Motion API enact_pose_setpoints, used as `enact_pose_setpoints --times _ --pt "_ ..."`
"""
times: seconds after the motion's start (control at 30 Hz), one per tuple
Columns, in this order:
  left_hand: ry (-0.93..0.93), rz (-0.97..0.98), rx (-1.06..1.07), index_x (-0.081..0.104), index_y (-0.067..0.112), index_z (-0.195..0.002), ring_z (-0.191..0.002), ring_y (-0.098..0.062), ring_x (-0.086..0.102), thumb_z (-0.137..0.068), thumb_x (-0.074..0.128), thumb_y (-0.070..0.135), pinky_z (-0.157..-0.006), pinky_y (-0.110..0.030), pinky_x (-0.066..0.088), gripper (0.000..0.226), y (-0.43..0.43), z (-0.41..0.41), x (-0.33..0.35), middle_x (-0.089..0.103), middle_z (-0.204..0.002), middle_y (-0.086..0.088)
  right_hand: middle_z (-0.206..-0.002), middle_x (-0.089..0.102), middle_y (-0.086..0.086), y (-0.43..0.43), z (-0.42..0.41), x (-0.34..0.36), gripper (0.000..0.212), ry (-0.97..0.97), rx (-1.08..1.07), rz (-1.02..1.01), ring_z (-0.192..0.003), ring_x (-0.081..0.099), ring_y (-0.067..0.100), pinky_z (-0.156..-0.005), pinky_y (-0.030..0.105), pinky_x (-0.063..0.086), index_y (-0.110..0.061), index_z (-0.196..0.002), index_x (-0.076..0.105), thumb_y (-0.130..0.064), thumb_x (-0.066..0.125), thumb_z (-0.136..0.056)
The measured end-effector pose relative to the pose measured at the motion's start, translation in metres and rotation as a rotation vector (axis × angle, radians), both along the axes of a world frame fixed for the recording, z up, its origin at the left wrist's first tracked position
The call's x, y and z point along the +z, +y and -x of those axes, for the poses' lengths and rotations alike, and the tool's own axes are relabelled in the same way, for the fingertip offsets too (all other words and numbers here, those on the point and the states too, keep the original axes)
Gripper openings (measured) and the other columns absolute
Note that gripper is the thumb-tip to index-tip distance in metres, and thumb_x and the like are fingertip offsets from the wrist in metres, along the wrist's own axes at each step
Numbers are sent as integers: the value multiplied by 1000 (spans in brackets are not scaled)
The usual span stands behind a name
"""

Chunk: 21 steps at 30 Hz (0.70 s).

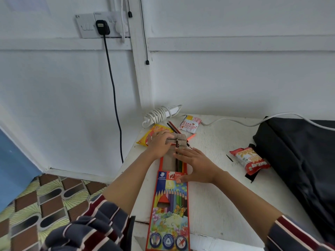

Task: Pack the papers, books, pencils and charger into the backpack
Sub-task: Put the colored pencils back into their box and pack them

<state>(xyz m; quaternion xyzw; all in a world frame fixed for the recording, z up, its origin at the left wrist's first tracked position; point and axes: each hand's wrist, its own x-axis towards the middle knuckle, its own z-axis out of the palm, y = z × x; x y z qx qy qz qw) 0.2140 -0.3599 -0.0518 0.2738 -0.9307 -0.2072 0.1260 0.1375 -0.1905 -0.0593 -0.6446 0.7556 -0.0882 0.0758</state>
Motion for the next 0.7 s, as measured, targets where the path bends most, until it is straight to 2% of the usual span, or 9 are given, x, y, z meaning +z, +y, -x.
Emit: enact_pose_setpoints --times 0.1,0.23,0.37,0.57,0.7 --pt "72 8 13 63 28 -101 -135 -19 29 -92 50 18 -114 -45 7 19 1 -5 -1 52 -132 5 -155 19 -10 -3 1 1 82 -7 -11 -62 -144 8 8 -114 32 -6 -28 -147 24 -63 55 -80" --pt "84 -3 2 56 35 -85 -130 -20 37 -91 52 20 -114 -51 7 17 -3 -8 -6 57 -124 6 -144 43 -9 -4 -2 7 69 -18 5 -5 -135 31 7 -113 30 8 -24 -136 46 -59 61 -78" --pt "104 -16 -9 58 34 -85 -128 -20 39 -90 53 19 -114 -52 9 17 -3 -8 -7 58 -120 6 -138 50 -7 -3 -5 10 64 -29 20 -4 -130 39 8 -108 27 18 -22 -132 51 -55 63 -79" --pt "162 0 2 62 29 -94 -118 -16 47 -88 57 17 -114 -50 10 14 -2 -6 -2 62 -111 8 -143 43 -7 -2 -7 19 67 -89 -14 68 -135 33 10 -109 28 18 -23 -135 47 -51 66 -78" --pt "173 -11 2 62 26 -100 -119 -16 48 -87 58 15 -114 -48 7 18 -2 -7 -3 63 -114 6 -143 45 -4 -6 -8 16 67 -22 0 -41 -132 36 12 -108 29 20 -19 -135 48 -55 61 -80"
